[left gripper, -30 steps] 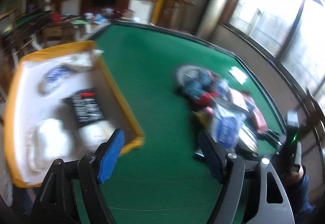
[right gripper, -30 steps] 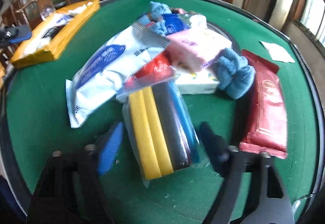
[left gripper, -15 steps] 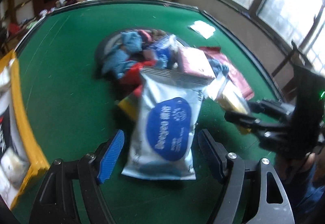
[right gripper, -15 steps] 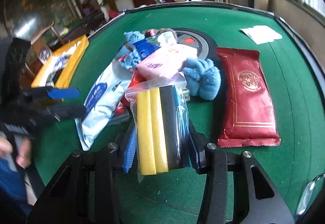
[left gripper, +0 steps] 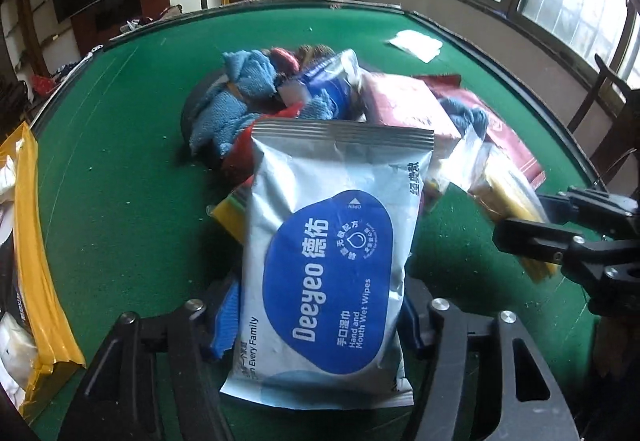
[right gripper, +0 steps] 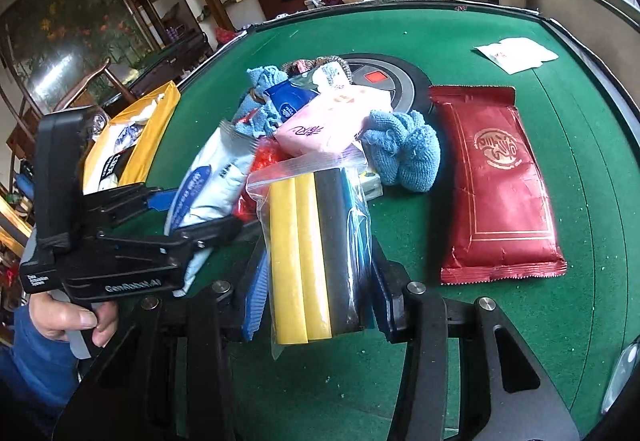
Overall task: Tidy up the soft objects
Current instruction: 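Grasp the Deeyeo wipes with the left tool while the right tool grasps the foam-tube bag, then carry both packs to the tray and release them inside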
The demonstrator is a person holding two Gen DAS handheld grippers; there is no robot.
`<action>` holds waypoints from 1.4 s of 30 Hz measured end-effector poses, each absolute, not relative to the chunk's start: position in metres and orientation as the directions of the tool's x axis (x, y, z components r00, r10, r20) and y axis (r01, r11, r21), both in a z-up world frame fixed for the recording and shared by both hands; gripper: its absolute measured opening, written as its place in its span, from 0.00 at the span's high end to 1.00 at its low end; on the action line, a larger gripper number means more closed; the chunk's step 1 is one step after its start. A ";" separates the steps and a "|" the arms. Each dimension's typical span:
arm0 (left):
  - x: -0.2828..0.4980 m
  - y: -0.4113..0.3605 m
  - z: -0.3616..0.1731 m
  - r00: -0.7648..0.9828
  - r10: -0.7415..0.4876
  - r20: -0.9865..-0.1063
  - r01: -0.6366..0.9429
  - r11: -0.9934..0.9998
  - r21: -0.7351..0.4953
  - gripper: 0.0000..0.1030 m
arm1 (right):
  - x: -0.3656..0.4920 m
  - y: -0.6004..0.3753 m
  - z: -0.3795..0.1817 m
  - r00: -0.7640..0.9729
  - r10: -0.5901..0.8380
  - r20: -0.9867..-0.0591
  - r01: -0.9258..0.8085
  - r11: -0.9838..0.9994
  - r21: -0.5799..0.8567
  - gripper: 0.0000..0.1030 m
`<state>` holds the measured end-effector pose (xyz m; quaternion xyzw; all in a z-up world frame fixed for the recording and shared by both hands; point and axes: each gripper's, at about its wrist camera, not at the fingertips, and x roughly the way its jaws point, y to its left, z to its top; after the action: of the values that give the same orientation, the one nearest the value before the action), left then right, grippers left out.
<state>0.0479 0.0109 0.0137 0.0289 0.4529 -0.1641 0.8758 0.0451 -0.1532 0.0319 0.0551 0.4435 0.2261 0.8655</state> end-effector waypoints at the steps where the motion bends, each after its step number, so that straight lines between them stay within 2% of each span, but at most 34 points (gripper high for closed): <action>1: 0.046 0.015 0.016 0.541 -0.276 -0.795 0.316 0.942 -0.112 0.39 | 0.045 -0.153 0.031 0.503 0.443 -0.742 -0.344 0.890 0.298 0.57; 10: 0.033 0.052 0.044 0.627 -0.374 -0.683 0.307 0.925 -0.224 0.39 | 0.044 -0.147 0.034 0.537 0.455 -0.710 -0.363 0.885 0.292 0.57; 14: 0.033 0.058 0.053 0.660 -0.366 -0.656 0.292 0.930 -0.225 0.39 | 0.042 -0.141 0.037 0.556 0.463 -0.690 -0.377 0.881 0.286 0.57; 23: 0.030 0.102 0.073 0.737 -0.346 -0.580 0.192 0.931 -0.311 0.39 | 0.044 -0.084 0.048 0.535 0.508 -0.675 -0.401 0.856 0.326 0.57; 30: 0.005 0.193 0.082 0.803 -0.208 -0.558 0.001 0.938 -0.348 0.39 | 0.047 0.022 0.075 0.482 0.559 -0.675 -0.545 0.794 0.269 0.57; 35: -0.012 0.271 0.071 0.803 -0.026 -0.596 -0.224 0.913 -0.342 0.39 | 0.055 0.108 0.073 0.427 0.569 -0.703 -0.625 0.747 0.225 0.57; 38: -0.013 0.305 0.057 0.771 0.017 -0.636 -0.314 0.879 -0.358 0.39 | 0.062 0.154 0.066 0.407 0.559 -0.722 -0.652 0.732 0.199 0.57; 42: -0.008 0.316 0.045 0.747 0.037 -0.664 -0.358 0.864 -0.355 0.39 | 0.075 0.196 0.058 0.395 0.544 -0.741 -0.671 0.721 0.172 0.57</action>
<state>-0.0080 0.3160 0.0445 -0.2372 0.3386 0.1091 0.9040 0.0745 0.1960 0.0575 -0.0775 0.4115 0.3652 0.8314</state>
